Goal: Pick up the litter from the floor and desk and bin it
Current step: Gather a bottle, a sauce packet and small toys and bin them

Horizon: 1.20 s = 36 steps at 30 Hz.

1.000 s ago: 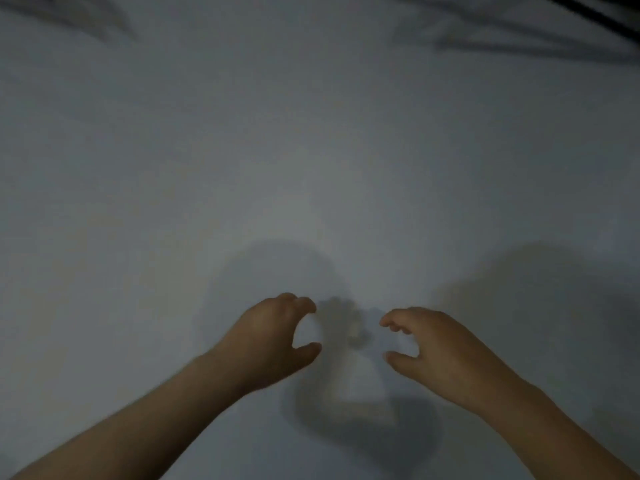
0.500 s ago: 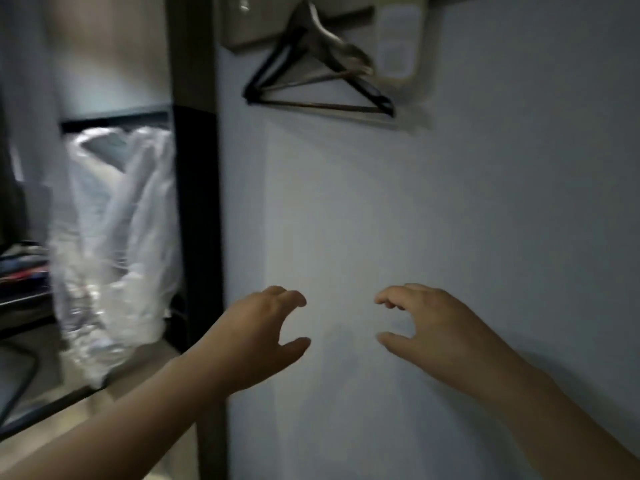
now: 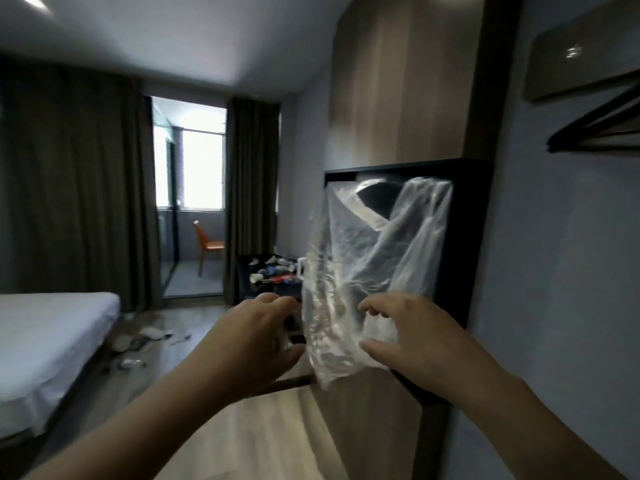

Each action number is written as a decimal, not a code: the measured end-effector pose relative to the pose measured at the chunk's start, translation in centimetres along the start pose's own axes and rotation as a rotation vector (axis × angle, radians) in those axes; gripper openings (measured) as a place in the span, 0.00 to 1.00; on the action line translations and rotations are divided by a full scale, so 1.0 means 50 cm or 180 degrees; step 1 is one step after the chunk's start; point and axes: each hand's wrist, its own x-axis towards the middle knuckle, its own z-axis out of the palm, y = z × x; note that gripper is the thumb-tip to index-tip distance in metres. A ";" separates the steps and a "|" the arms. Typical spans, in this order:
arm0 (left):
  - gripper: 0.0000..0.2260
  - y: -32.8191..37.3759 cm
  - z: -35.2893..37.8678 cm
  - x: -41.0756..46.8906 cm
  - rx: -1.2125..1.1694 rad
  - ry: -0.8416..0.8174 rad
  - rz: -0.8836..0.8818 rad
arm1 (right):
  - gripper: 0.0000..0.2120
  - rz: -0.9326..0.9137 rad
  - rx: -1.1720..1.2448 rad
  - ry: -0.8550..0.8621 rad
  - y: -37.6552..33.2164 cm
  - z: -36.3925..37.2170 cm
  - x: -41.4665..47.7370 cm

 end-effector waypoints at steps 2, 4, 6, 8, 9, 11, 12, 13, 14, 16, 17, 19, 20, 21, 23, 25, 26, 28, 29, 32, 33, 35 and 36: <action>0.25 -0.094 -0.029 -0.029 0.0077 0.0040 -0.0202 | 0.21 -0.0192 0.0138 -0.0034 -0.078 0.051 0.068; 0.25 -0.179 -0.053 -0.053 0.0147 0.0065 -0.0382 | 0.22 -0.0372 0.0224 -0.0103 -0.145 0.100 0.130; 0.25 -0.256 -0.068 -0.073 0.0184 0.0088 -0.0540 | 0.22 -0.0538 0.0258 -0.0191 -0.199 0.147 0.187; 0.24 -0.328 -0.072 -0.088 0.0237 0.0126 -0.0677 | 0.22 -0.0667 0.0287 -0.0284 -0.241 0.191 0.239; 0.24 -0.362 -0.071 -0.094 0.0269 0.0128 -0.0740 | 0.22 -0.0724 0.0292 -0.0321 -0.259 0.213 0.265; 0.23 -0.430 -0.063 -0.098 0.0325 0.0101 -0.0861 | 0.22 -0.0848 0.0301 -0.0383 -0.292 0.259 0.316; 0.23 -0.464 -0.057 -0.097 0.0356 0.0086 -0.0926 | 0.22 -0.0911 0.0316 -0.0420 -0.306 0.282 0.343; 0.22 -0.499 -0.049 -0.094 0.0393 0.0072 -0.0988 | 0.22 -0.0968 0.0334 -0.0450 -0.318 0.307 0.370; 0.22 -0.533 -0.041 -0.088 0.0436 0.0057 -0.1042 | 0.22 -0.1012 0.0353 -0.0470 -0.329 0.333 0.399; 0.22 -0.604 -0.022 -0.070 0.0511 0.0014 -0.1140 | 0.22 -0.1076 0.0414 -0.0494 -0.344 0.388 0.461; 0.23 -0.638 -0.013 -0.057 0.0534 -0.0005 -0.1175 | 0.22 -0.1105 0.0454 -0.0499 -0.350 0.416 0.494; 0.23 -0.704 0.005 -0.029 0.0561 -0.0065 -0.1237 | 0.22 -0.1150 0.0532 -0.0504 -0.362 0.467 0.564; 0.22 -0.737 0.012 -0.013 0.0578 -0.0095 -0.1273 | 0.22 -0.1167 0.0555 -0.0500 -0.369 0.490 0.603; 0.22 -0.771 0.017 0.004 0.0595 -0.0122 -0.1317 | 0.22 -0.1180 0.0567 -0.0504 -0.376 0.513 0.642; 0.22 -0.839 0.027 0.032 0.0618 -0.0124 -0.1400 | 0.22 -0.1207 0.0591 -0.0532 -0.393 0.560 0.716; 0.21 -0.908 0.039 0.053 0.0640 -0.0112 -0.1506 | 0.21 -0.1251 0.0600 -0.0596 -0.409 0.612 0.782; 0.21 -0.944 0.045 0.060 0.0652 -0.0124 -0.1573 | 0.21 -0.1270 0.0599 -0.0642 -0.419 0.639 0.814; 0.22 -1.019 0.056 0.069 0.0685 -0.0193 -0.1715 | 0.21 -0.1296 0.0595 -0.0753 -0.443 0.694 0.877; 0.22 -1.057 0.062 0.072 0.0701 -0.0234 -0.1783 | 0.22 -0.1310 0.0588 -0.0812 -0.457 0.722 0.906; 0.20 -1.178 0.078 0.080 0.0691 -0.0307 -0.1966 | 0.22 -0.1362 0.0567 -0.0937 -0.508 0.807 0.993; 0.20 -1.220 0.084 0.084 0.0677 -0.0326 -0.1998 | 0.22 -0.1380 0.0563 -0.0957 -0.526 0.836 1.021; 0.20 -1.306 0.098 0.094 0.0660 -0.0387 -0.2007 | 0.22 -0.1378 0.0555 -0.0992 -0.561 0.893 1.076; 0.20 -1.350 0.105 0.100 0.0644 -0.0414 -0.2003 | 0.22 -0.1358 0.0549 -0.1010 -0.579 0.920 1.102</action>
